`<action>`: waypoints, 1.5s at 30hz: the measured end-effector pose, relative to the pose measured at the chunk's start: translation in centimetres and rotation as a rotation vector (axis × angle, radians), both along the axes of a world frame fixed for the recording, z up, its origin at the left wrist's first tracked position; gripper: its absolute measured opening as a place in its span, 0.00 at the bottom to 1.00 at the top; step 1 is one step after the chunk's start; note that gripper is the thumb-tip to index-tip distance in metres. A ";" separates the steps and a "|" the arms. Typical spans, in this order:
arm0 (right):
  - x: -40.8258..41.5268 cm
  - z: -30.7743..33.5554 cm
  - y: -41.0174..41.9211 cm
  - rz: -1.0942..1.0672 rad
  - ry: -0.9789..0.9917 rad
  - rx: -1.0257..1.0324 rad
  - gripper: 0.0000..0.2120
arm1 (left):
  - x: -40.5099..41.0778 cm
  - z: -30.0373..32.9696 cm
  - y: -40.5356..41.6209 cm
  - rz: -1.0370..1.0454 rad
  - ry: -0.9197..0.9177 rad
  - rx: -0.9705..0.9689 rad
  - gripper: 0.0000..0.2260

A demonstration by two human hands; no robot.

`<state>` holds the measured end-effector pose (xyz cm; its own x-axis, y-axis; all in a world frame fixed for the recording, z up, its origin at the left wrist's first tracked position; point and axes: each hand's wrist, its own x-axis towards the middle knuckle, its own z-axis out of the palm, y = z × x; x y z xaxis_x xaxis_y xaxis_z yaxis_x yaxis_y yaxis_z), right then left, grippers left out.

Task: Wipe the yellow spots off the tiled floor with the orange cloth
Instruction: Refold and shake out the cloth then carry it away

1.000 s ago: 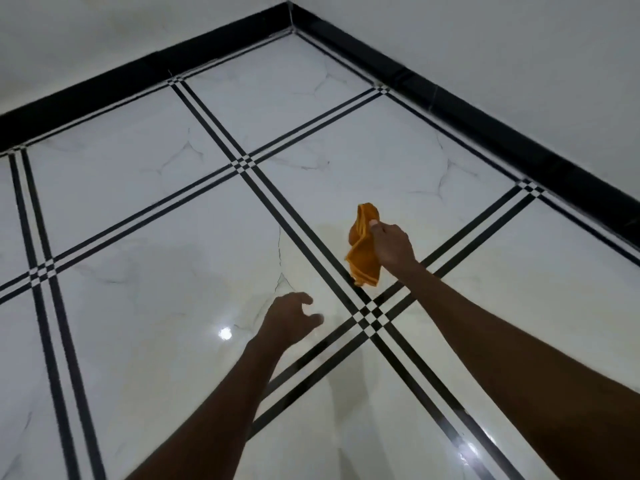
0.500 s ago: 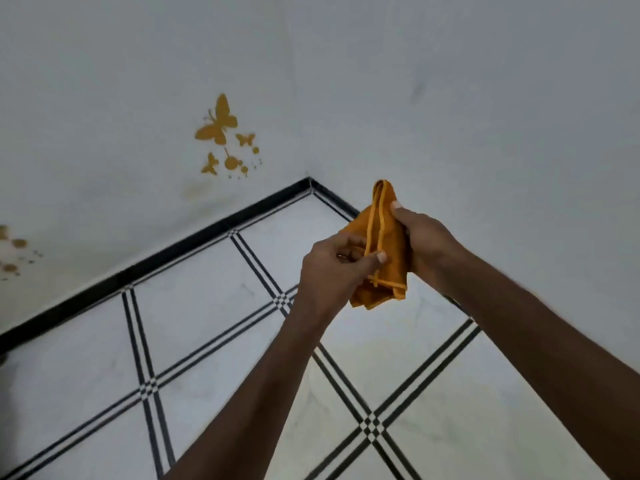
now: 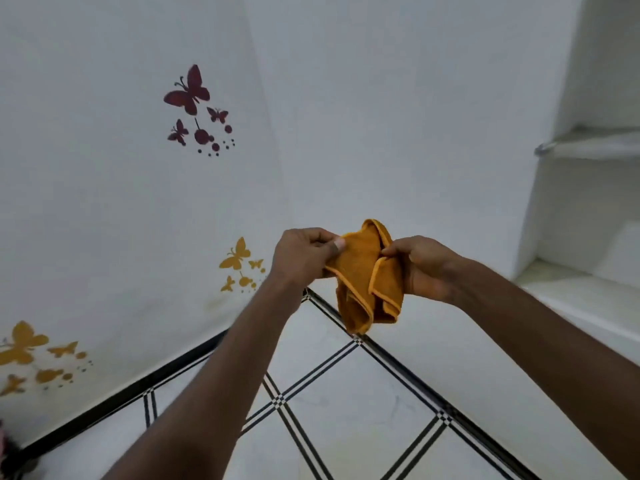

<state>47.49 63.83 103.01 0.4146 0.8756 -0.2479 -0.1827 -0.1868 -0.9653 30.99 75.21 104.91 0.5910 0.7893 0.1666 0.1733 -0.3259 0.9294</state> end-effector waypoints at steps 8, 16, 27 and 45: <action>0.7 9.0 -8.2 -0.121 -0.698 -0.024 0.08 | -4.3 8.5 -3.7 0.136 0.140 0.264 0.07; -3.9 15.5 -14.4 0.189 -0.845 0.156 0.10 | -8.4 11.1 -8.6 -0.133 0.172 0.314 0.10; -11.5 13.9 -17.7 0.135 -1.059 -0.035 0.16 | -12.6 8.2 -16.5 -0.424 0.052 -0.009 0.16; -18.9 7.8 -20.6 -0.233 -0.938 0.058 0.08 | -13.8 7.1 -19.6 -0.222 -0.002 -0.307 0.11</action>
